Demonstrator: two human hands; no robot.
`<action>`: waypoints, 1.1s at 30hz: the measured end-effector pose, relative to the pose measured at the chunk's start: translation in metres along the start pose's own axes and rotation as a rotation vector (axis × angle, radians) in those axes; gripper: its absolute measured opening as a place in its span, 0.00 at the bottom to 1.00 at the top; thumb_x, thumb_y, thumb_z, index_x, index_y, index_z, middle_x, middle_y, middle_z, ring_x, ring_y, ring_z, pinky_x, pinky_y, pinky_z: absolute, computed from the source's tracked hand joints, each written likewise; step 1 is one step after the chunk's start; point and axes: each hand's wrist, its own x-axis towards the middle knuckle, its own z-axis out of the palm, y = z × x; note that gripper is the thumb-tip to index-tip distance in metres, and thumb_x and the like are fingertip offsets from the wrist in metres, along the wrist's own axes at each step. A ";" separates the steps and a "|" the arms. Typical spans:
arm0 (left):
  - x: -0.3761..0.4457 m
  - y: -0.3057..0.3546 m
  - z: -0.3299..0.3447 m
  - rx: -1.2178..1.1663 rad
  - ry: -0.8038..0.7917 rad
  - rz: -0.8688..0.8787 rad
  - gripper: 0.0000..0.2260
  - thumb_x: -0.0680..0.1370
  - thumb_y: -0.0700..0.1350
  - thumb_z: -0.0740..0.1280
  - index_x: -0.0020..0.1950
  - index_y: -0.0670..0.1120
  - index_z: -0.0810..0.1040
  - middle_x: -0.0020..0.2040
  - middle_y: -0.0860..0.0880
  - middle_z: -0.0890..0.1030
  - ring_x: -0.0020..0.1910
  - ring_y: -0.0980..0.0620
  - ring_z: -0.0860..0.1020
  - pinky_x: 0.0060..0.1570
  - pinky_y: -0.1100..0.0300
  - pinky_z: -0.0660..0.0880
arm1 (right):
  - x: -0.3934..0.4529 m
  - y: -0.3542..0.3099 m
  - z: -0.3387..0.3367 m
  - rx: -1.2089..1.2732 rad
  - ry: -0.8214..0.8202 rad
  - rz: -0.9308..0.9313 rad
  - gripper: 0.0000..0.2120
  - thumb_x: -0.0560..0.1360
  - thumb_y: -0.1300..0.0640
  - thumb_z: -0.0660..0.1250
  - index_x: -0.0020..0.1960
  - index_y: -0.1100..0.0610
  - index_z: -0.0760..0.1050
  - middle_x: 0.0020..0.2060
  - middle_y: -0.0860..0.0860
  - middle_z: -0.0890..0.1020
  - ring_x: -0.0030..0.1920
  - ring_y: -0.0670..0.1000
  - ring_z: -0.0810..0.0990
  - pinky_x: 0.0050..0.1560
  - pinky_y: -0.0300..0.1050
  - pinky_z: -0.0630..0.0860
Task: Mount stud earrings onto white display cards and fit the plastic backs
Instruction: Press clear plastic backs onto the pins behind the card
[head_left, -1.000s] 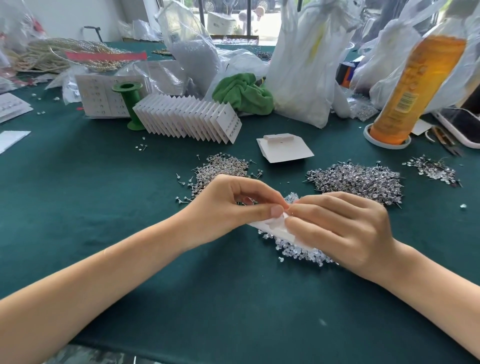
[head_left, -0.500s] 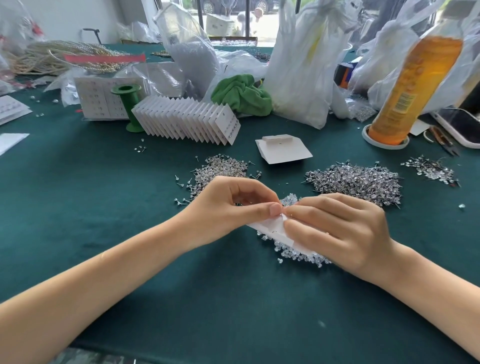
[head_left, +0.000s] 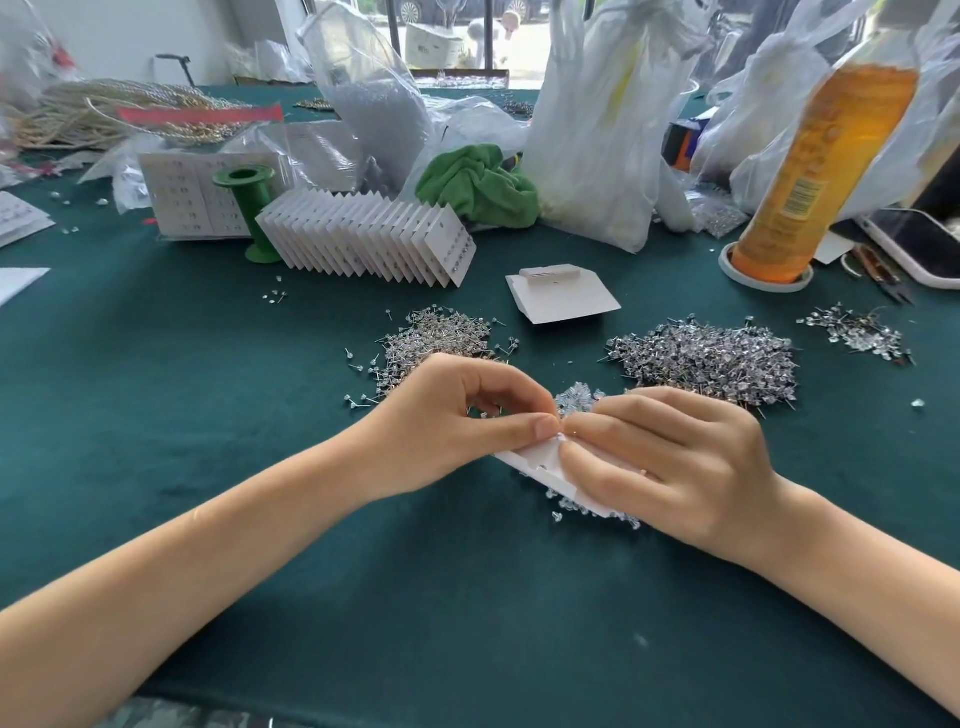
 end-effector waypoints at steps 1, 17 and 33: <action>0.000 0.000 0.000 0.016 0.001 0.008 0.02 0.73 0.41 0.72 0.43 0.47 0.82 0.39 0.53 0.83 0.38 0.60 0.78 0.43 0.68 0.74 | 0.000 0.000 0.000 -0.003 0.002 -0.001 0.12 0.68 0.65 0.75 0.45 0.56 0.73 0.35 0.52 0.83 0.33 0.53 0.81 0.35 0.44 0.79; 0.002 0.011 -0.005 0.159 -0.081 0.044 0.05 0.73 0.38 0.72 0.40 0.48 0.81 0.35 0.58 0.81 0.39 0.54 0.79 0.46 0.54 0.74 | 0.001 -0.003 0.001 -0.053 0.035 -0.030 0.14 0.67 0.64 0.75 0.46 0.55 0.73 0.33 0.50 0.83 0.32 0.52 0.80 0.34 0.42 0.79; 0.012 -0.011 -0.010 -0.127 0.304 -0.043 0.04 0.76 0.40 0.67 0.45 0.46 0.81 0.40 0.52 0.84 0.41 0.59 0.81 0.47 0.67 0.76 | 0.007 0.008 -0.003 0.352 0.120 0.980 0.10 0.73 0.54 0.72 0.46 0.61 0.78 0.41 0.49 0.82 0.40 0.47 0.79 0.36 0.41 0.75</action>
